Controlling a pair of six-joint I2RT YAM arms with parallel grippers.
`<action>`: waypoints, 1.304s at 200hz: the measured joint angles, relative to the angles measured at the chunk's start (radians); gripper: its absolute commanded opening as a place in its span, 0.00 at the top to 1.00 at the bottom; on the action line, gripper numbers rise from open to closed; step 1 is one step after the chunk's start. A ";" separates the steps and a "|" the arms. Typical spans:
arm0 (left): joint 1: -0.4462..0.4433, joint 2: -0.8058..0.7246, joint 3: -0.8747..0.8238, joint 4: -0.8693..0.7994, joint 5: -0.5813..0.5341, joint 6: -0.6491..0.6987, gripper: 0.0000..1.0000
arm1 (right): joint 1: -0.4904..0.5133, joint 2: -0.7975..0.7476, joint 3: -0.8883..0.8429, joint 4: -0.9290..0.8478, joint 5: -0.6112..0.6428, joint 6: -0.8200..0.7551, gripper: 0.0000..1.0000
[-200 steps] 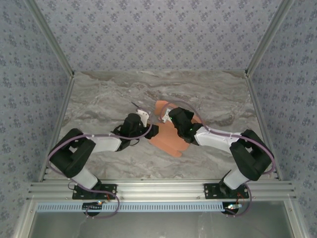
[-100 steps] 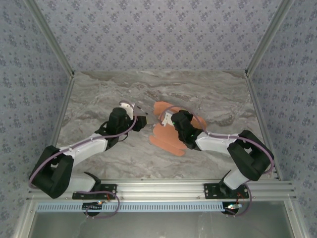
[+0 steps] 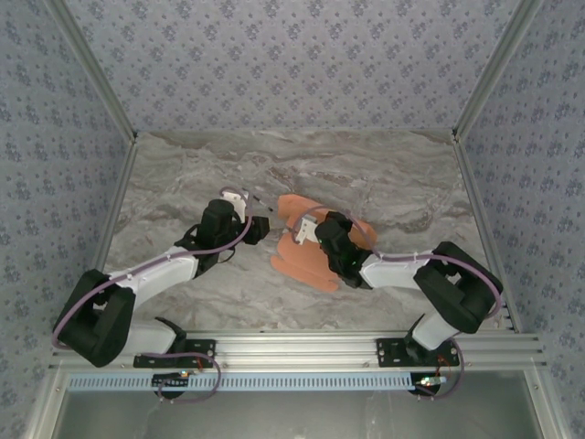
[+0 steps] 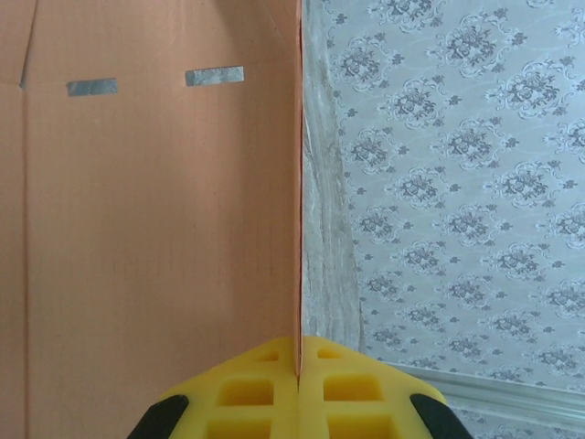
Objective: Fold the paper box
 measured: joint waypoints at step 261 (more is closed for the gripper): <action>0.006 -0.001 0.245 -0.183 0.162 0.025 0.52 | -0.082 -0.259 0.094 -0.477 -0.261 0.278 0.98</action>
